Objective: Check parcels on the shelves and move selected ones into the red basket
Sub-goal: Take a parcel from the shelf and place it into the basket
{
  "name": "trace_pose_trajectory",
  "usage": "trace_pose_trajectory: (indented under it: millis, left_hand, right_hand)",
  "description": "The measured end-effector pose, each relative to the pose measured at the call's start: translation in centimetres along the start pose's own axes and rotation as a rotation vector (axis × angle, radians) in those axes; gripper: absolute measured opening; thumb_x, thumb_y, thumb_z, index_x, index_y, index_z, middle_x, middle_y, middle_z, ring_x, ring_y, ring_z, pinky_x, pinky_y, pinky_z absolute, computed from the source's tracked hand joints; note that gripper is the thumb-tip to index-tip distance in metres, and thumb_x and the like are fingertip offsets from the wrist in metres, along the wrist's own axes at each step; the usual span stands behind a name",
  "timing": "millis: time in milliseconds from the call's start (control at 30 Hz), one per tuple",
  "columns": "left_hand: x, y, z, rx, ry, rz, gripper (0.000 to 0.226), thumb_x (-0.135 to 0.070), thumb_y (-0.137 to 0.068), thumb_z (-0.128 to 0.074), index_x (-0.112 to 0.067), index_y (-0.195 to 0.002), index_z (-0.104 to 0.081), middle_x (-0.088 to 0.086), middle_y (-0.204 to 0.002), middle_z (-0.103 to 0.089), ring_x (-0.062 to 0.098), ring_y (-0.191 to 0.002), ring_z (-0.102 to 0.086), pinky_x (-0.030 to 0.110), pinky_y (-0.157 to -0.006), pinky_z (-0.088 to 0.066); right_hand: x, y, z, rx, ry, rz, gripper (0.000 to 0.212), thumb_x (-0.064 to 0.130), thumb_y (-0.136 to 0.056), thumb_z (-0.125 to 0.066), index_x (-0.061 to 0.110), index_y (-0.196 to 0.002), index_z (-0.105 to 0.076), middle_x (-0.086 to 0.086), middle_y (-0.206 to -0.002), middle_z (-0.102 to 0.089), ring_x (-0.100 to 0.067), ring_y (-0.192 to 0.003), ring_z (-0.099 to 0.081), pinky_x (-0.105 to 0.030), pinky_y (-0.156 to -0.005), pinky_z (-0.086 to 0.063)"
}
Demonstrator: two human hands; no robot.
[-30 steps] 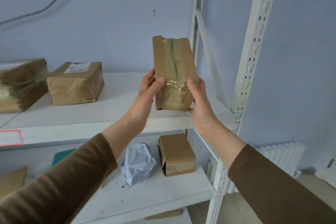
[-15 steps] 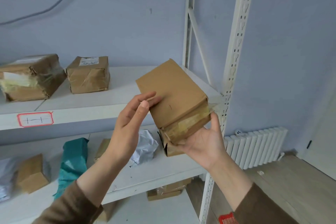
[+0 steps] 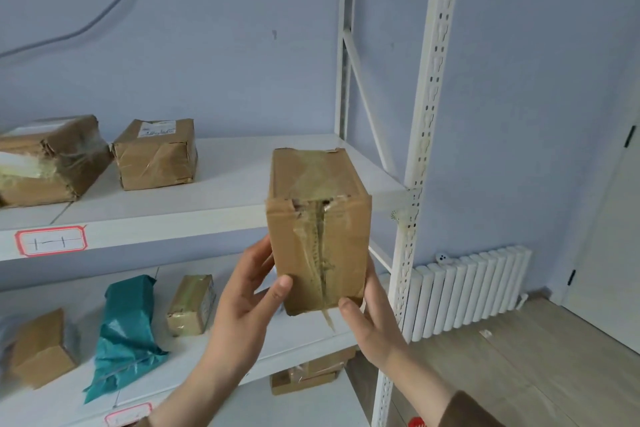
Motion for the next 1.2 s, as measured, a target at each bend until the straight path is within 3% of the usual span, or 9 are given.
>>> trace_pose_trajectory:
  millis: [167,233,300,500,633,800,967,1100,1200]
  left_hand:
    - [1.1,0.8,-0.1,-0.011,0.023,0.021,0.030,-0.023,-0.106,-0.061,-0.016,-0.135,-0.056,0.002,-0.127,-0.069,0.017,-0.123,-0.063,0.043,-0.106,-0.053]
    - [1.1,0.8,0.2,-0.052,0.058,0.062,0.051,-0.044,-0.094,-0.067,-0.019,-0.136,-0.051,-0.001,-0.120,-0.067,0.012,-0.114,-0.063,0.039,-0.100,-0.057]
    - [1.3,0.5,0.6,-0.097,0.118,0.077,0.081,-0.050,-0.079,-0.072,-0.028,-0.149,-0.036,-0.009,-0.134,-0.062,0.006,-0.125,-0.060,0.029,-0.097,-0.057]
    - [3.0,-0.6,1.9,-0.145,0.359,0.131,0.122,-0.064,-0.074,-0.084,-0.053,-0.161,0.001,-0.005,-0.170,-0.033,0.021,-0.153,-0.041,0.058,-0.126,-0.028]
    - [2.6,-1.0,2.1,-0.146,0.436,0.141,0.115,-0.057,-0.079,-0.081,-0.038,-0.166,-0.007,0.000,-0.161,-0.050,0.022,-0.147,-0.050,0.056,-0.125,-0.030]
    - [2.7,-2.3,3.5,-0.152,0.394,0.225,0.073,-0.054,-0.088,-0.062,-0.039,-0.156,-0.039,-0.001,-0.151,-0.061,0.026,-0.141,-0.056,0.058,-0.116,-0.042]
    - [3.1,-2.2,3.3,-0.157,0.446,0.379,0.045,-0.054,-0.102,-0.047,-0.031,-0.139,-0.061,0.000,-0.129,-0.076,0.022,-0.123,-0.071,0.042,-0.102,-0.053]
    - [4.0,-2.7,3.2,-0.129,0.442,0.464,0.044,-0.055,-0.106,-0.040,-0.030,-0.128,-0.069,0.002,-0.126,-0.078,0.023,-0.120,-0.073,0.045,-0.106,-0.051]
    - [4.6,-2.9,2.7,-0.069,0.395,0.512,0.057,-0.066,-0.103,-0.036,-0.031,-0.133,-0.070,0.003,-0.131,-0.075,0.025,-0.124,-0.071,0.049,-0.114,-0.046]
  right_hand:
    - [1.7,0.6,-0.6,-0.084,0.181,0.103,0.085,0.029,-0.090,-0.049,0.038,-0.164,-0.008,0.009,-0.170,-0.021,-0.017,-0.159,-0.019,-0.049,-0.125,-0.032]
    - [3.8,0.8,-1.9,-0.108,0.283,0.197,0.088,0.023,-0.092,-0.047,0.039,-0.165,-0.002,0.012,-0.173,-0.012,-0.017,-0.161,-0.009,-0.044,-0.126,-0.026]
    - [5.6,0.9,-3.8,-0.100,0.377,0.246,0.088,0.013,-0.093,-0.046,0.032,-0.165,0.001,0.012,-0.174,-0.001,-0.016,-0.162,0.003,-0.047,-0.128,-0.023]
    - [9.7,2.2,-8.2,-0.156,0.779,0.330,0.075,0.026,-0.099,-0.037,0.013,-0.166,-0.006,-0.009,-0.176,-0.003,-0.031,-0.162,-0.002,-0.065,-0.118,-0.034]
    - [10.8,3.2,-9.8,-0.141,0.877,0.399,0.073,0.037,-0.100,-0.044,0.016,-0.165,-0.018,-0.004,-0.175,-0.014,-0.026,-0.162,-0.009,-0.063,-0.119,-0.033]
    - [9.7,1.7,-5.1,-0.243,0.427,0.334,0.065,0.051,-0.105,-0.037,0.032,-0.165,-0.019,0.015,-0.174,-0.009,-0.010,-0.161,-0.003,-0.044,-0.128,-0.015]
    - [4.2,-1.0,-1.9,-0.161,-0.313,-0.156,0.077,0.065,-0.091,-0.050,0.052,-0.160,-0.019,0.026,-0.168,-0.024,0.004,-0.153,-0.023,-0.039,-0.127,-0.023]
    - [2.3,-0.6,-4.3,0.105,-0.544,-0.388,0.089,0.080,-0.072,-0.061,0.048,-0.153,-0.041,0.018,-0.151,-0.056,-0.009,-0.146,-0.045,-0.054,-0.121,-0.035]
    - [2.4,-0.3,-3.9,0.049,-0.593,-0.391,0.085,0.078,-0.068,-0.073,0.045,-0.143,-0.054,0.012,-0.146,-0.061,-0.014,-0.140,-0.053,-0.058,-0.117,-0.041]
Point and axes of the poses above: each hand's wrist, its own y-axis away from the middle knuckle, its own z-axis out of the back of the hand, x = y × z, the point moved 10 cm from there along -y, towards the middle knuckle
